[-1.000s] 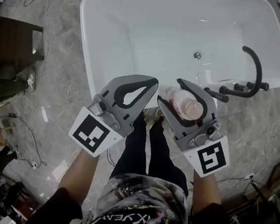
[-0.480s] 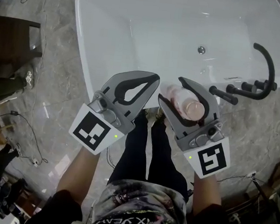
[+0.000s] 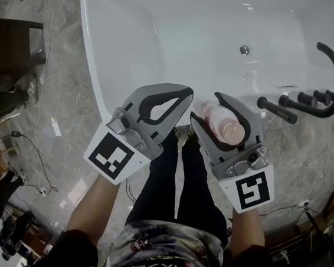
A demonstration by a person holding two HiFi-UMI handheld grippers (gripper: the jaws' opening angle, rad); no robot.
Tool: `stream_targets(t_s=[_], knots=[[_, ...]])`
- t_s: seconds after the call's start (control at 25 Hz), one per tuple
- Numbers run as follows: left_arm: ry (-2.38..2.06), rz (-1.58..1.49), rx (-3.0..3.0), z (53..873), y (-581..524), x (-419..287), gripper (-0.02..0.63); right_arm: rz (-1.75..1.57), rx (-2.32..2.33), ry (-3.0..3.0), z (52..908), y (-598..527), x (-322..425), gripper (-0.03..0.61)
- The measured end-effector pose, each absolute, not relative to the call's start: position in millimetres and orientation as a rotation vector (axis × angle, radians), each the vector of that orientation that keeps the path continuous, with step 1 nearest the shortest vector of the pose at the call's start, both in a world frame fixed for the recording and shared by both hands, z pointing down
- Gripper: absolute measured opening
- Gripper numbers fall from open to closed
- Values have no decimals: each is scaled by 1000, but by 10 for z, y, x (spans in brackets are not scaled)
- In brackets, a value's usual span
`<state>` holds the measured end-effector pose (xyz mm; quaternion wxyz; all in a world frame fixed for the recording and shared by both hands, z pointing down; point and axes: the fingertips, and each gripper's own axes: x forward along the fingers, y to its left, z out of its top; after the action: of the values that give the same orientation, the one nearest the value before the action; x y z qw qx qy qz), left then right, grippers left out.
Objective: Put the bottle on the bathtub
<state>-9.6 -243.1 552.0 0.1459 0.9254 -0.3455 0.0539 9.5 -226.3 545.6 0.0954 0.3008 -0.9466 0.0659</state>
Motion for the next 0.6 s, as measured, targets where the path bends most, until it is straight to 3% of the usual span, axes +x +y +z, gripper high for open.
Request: stream_targets(t_s=[0.6], knots=[[-957, 204, 2657, 6187, -2089, 20, 11, 217, 902, -2752, 6169, -1923, 190, 209]])
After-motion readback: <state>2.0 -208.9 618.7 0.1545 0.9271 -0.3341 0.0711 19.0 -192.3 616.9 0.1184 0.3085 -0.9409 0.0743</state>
